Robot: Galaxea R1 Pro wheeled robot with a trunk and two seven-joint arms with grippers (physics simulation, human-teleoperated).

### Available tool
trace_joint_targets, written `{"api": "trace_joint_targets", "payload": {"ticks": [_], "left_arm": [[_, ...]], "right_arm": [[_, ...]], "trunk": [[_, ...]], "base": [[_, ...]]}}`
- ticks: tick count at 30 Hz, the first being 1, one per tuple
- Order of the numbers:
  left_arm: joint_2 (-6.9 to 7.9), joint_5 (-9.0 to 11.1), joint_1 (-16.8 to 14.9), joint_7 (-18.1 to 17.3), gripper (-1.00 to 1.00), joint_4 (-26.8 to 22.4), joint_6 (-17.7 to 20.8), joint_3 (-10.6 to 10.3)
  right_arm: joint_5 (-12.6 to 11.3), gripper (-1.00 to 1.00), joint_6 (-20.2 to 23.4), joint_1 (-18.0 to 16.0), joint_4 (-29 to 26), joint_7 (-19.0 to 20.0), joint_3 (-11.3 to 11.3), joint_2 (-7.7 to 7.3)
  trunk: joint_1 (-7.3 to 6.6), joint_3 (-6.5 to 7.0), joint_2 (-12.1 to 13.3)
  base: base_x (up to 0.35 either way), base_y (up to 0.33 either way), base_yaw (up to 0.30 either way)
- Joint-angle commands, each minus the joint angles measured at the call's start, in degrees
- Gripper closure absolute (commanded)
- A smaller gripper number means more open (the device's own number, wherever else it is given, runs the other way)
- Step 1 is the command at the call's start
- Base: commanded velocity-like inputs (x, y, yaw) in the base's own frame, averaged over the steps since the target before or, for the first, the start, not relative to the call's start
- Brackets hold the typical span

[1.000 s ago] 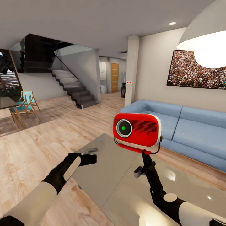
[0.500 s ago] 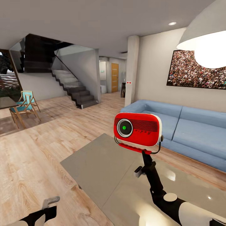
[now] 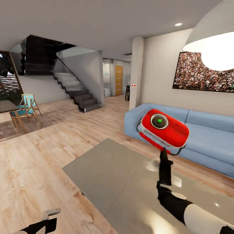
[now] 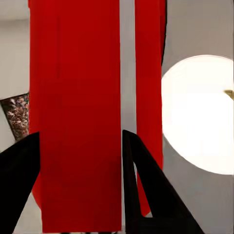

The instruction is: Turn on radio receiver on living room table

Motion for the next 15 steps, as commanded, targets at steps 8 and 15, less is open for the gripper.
{"api": "trace_joint_targets", "payload": {"ticks": [8, 15], "left_arm": [[-0.2, -0.3, 0.1, 0.0, 1.0, 0.0, 0.0, -0.1], [-0.85, -0.3, 0.1, -0.1, 1.0, 0.1, 0.0, -0.1]], "right_arm": [[-1.2, 1.0, -5.6, 0.0, -19.0, 42.7, -24.5, -0.01], [-12.5, 1.0, 8.1, 0.0, -29.5, 87.7, -45.7, -0.04]], "trunk": [[0.0, 0.01, 0.0], [0.0, 0.01, 0.0]], "base": [[0.0, 0.0, 0.0], [0.0, 0.0, 0.0]]}}
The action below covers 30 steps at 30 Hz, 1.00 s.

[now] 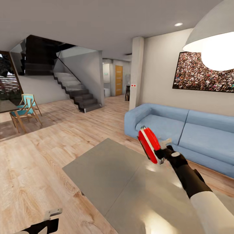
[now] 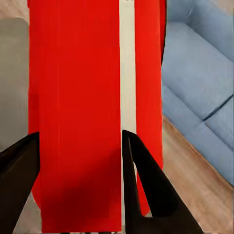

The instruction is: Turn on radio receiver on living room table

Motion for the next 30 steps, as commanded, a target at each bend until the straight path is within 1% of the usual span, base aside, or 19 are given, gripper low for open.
{"api": "trace_joint_targets", "payload": {"ticks": [1, 3, 4, 5, 7, 9, 13, 16, 18, 30], "left_arm": [[-0.09, 0.0, 0.0, 0.0, 1.0, 0.0, 0.0, 0.0], [-0.2, 0.0, 0.1, 0.0, 1.0, 0.0, 0.0, 0.0], [-0.24, 0.0, 0.1, 0.0, 1.0, 0.0, 0.0, 0.0], [-0.26, 0.0, 0.1, 0.0, 1.0, 0.0, 0.0, 0.0], [-0.28, 0.0, 0.1, 0.0, 1.0, 0.0, 0.0, 0.0], [-0.31, 0.0, 0.1, 0.0, 1.0, 0.0, 0.0, 0.0], [-0.35, 0.0, 0.1, 0.0, 1.0, 0.0, 0.0, 0.0], [-0.36, 0.0, 0.2, 0.0, 1.0, 0.0, -0.2, 0.0], [-0.36, 0.0, 0.3, 0.0, 1.0, 0.0, -0.2, 0.0], [-0.36, 0.1, 0.7, -0.4, 1.0, 0.0, -0.6, 0.0]], "right_arm": [[-0.1, 1.0, 3.7, 0.0, -1.0, 4.6, -1.1, -0.03], [-0.1, 1.0, 9.9, 0.0, -1.7, 11.8, -2.2, -0.08], [-0.2, 1.0, 12.5, 0.0, -1.9, 14.6, -2.5, -0.09], [-0.2, 1.0, 14.5, 0.0, -1.9, 16.5, -2.7, -0.09], [-0.3, 1.0, 16.8, 0.0, -2.0, 18.5, -3.0, -0.1], [-0.3, 1.0, 17.8, 0.0, -2.0, 19.3, -3.0, -0.1], [-0.4, 1.0, 18.6, 0.0, -1.9, 19.8, -3.1, -0.06], [-0.4, 1.0, 21.0, 0.0, -1.8, 19.8, -3.1, -0.1], [-0.4, 1.0, 21.8, 0.0, -1.7, 19.9, -3.1, -0.1], [-0.4, 1.0, 22.6, 0.0, -1.2, 19.9, -3.2, -0.11]], "trunk": [[0.0, 0.01, 0.0], [0.0, 0.01, 0.0], [0.0, 0.01, 0.0], [0.0, 0.01, 0.0], [0.0, 0.01, 0.0], [0.0, 0.01, 0.0], [0.0, 0.01, 0.0], [0.0, 0.01, 0.0], [0.0, 0.01, 0.0], [0.0, 0.01, 0.0]], "base": [[0.0, 0.0, 0.0], [0.0, 0.0, 0.0], [0.0, 0.0, 0.0], [0.0, 0.0, 0.0], [0.0, 0.0, 0.0], [0.0, 0.0, 0.0], [0.0, 0.0, 0.0], [0.0, 0.0, 0.0], [0.0, 0.0, 0.0], [0.0, 0.0, 0.0]]}}
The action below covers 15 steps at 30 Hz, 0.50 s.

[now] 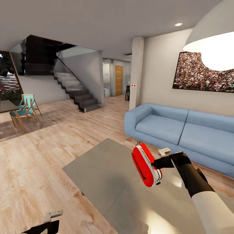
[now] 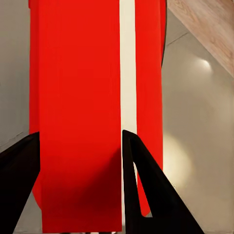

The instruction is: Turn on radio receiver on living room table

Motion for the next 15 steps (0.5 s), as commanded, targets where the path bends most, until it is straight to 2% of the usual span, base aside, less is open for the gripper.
{"api": "trace_joint_targets", "payload": {"ticks": [1, 3, 6, 7, 10, 15], "left_arm": [[0.0, 0.0, 0.1, 0.0, 1.0, 0.0, 0.0, 0.0], [-0.1, 0.0, 0.2, -0.1, 1.0, 0.0, 0.0, 0.0], [-0.23, 0.0, 0.2, -0.1, 1.0, 0.0, 0.2, 0.0], [-0.24, 0.0, 0.2, -0.1, 1.0, 0.0, 0.2, 0.0], [-0.26, 0.1, 0.3, -0.1, 1.0, -0.1, 0.3, 0.1], [-0.26, 0.3, 0.3, -0.1, 1.0, -0.1, 0.0, 0.2]], "right_arm": [[-0.1, 1.0, 0.6, 0.0, 0.2, -0.1, 0.0, 0.0], [1.2, 1.0, 3.1, 0.0, 0.4, -0.1, 0.0, 0.0], [5.8, 1.0, 5.8, 0.0, 0.6, 0.1, 0.1, 0.05], [6.7, 1.0, 6.0, 0.0, 0.7, 0.2, 0.1, 0.09], [7.9, 1.0, 6.4, 0.0, 3.9, 0.1, 0.2, 0.27], [8.3, 1.0, 6.1, 0.0, 11.5, -0.2, 0.3, 0.33]], "trunk": [[0.0, 0.01, 0.0], [0.0, 0.01, 0.0], [0.0, 0.01, 0.0], [0.0, 0.01, 0.0], [0.0, 0.01, 0.0], [0.0, 0.01, 0.0]], "base": [[0.0, 0.0, 0.0], [0.0, 0.0, 0.0], [0.0, 0.0, 0.0], [0.0, 0.0, 0.0], [0.0, 0.0, 0.0], [0.0, 0.0, 0.0]]}}
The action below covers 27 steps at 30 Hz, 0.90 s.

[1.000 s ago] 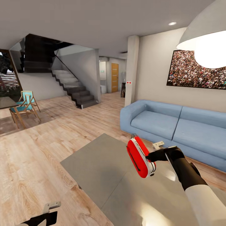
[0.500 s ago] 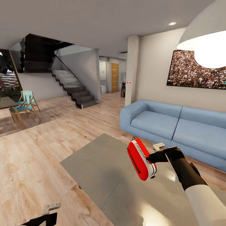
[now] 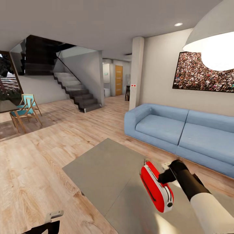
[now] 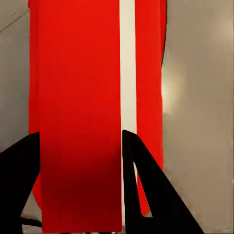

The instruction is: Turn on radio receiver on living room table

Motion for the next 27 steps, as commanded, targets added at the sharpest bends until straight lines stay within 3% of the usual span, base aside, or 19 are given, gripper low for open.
{"api": "trace_joint_targets", "payload": {"ticks": [1, 7, 13, 15, 17, 19, 22, 27], "left_arm": [[-0.02, 0.1, 0.0, 0.0, 1.0, 0.0, 0.0, 0.0], [-0.57, 0.4, 0.0, 0.0, 1.0, -0.1, -0.1, 0.2], [-0.62, 0.6, 0.0, 0.0, 1.0, -0.1, -0.2, 0.3], [-0.62, 0.6, 0.0, 0.0, 1.0, -0.2, -0.2, 0.3], [-0.61, 0.6, 0.0, 0.0, 1.0, -0.2, -0.2, 0.3], [-0.61, 0.6, 0.0, 0.0, 1.0, -0.2, -0.2, 0.3], [-0.62, 0.6, 0.0, 0.0, 1.0, -0.2, -0.2, 0.3], [-0.62, 0.6, 0.0, 0.0, 1.0, -0.2, -0.2, 0.3]], "right_arm": [[0.0, 1.0, -0.6, 0.0, 1.4, 0.0, 0.0, -0.02], [-0.1, 1.0, -9.9, 0.0, 8.8, 1.0, 0.0, 0.15], [-0.6, 1.0, -12.0, 0.0, 9.9, 1.2, 0.0, 0.44], [-2.0, 1.0, -12.9, 0.0, 10.1, 1.3, -0.1, 0.46], [-4.5, 1.0, -16.7, 0.0, 12.1, 1.2, -0.1, 0.46], [-5.4, 1.0, -19.4, 0.0, 13.6, 1.2, 0.0, 0.47], [-6.1, 1.0, -22.3, 0.0, 16.0, 1.1, 0.0, 0.47], [-6.4, 1.0, -23.3, 0.0, 17.3, 1.1, 0.0, 0.51]], "trunk": [[0.0, 0.01, 0.0], [0.0, 0.01, 0.0], [0.0, 0.01, 0.0], [0.0, 0.01, 0.0], [0.0, 0.01, 0.0], [0.0, 0.01, 0.0], [0.0, 0.01, 0.0], [0.0, 0.01, 0.0]], "base": [[0.0, 0.0, 0.0], [0.0, 0.0, 0.0], [0.0, 0.0, 0.0], [0.0, 0.0, 0.0], [0.0, 0.0, 0.0], [0.0, 0.0, 0.0], [0.0, 0.0, 0.0], [0.0, 0.0, 0.0]]}}
